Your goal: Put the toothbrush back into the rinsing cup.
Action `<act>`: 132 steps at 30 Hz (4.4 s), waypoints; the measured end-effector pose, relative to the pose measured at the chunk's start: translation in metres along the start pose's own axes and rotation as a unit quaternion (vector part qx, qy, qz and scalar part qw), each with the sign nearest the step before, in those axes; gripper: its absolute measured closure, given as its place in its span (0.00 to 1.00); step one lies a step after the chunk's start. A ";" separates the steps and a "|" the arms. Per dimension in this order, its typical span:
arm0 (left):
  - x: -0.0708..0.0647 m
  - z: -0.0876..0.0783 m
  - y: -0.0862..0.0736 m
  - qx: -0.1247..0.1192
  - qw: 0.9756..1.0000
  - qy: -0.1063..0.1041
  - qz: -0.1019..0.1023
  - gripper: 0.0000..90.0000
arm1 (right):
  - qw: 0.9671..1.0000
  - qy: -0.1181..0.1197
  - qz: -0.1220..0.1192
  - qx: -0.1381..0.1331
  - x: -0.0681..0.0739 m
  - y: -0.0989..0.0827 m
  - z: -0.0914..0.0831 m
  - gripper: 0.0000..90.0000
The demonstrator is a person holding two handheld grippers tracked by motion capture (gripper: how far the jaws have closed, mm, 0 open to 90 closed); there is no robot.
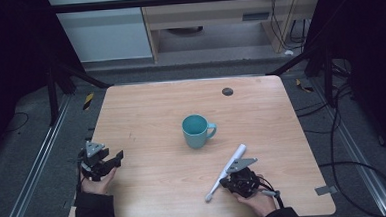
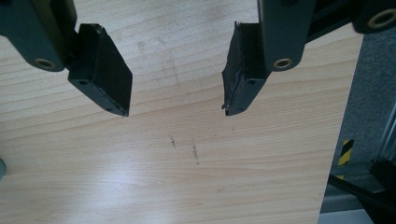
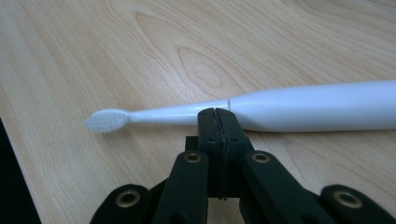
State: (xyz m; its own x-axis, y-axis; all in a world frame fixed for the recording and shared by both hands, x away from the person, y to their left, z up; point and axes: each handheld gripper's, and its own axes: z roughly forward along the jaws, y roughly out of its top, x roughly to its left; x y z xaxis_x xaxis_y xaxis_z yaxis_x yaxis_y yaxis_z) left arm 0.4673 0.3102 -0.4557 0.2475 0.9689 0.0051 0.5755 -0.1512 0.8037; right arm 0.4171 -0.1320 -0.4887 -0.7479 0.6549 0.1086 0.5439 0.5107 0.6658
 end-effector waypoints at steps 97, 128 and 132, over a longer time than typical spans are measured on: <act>0.001 0.001 0.000 0.002 1.000 -0.003 0.000 0.47 | 0.987 -0.150 0.061 0.007 -0.072 -0.014 -0.037 1.00; 0.003 0.003 0.001 0.005 1.000 -0.005 0.003 0.46 | 0.990 -0.138 0.028 -0.024 -0.073 0.018 -0.072 0.67; 0.003 0.004 0.001 0.007 1.000 -0.005 0.003 0.46 | 0.992 -0.127 0.018 -0.014 -0.073 0.024 -0.073 0.60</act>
State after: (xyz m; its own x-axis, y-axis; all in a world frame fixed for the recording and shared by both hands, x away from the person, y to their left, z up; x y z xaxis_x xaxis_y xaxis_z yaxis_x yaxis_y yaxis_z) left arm 0.4712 0.3120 -0.4572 0.2588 0.9659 0.0048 0.5846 -0.1606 0.7953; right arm 0.4572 -0.2085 -0.4264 -0.6069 0.7929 -0.0541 0.5554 0.4718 0.6848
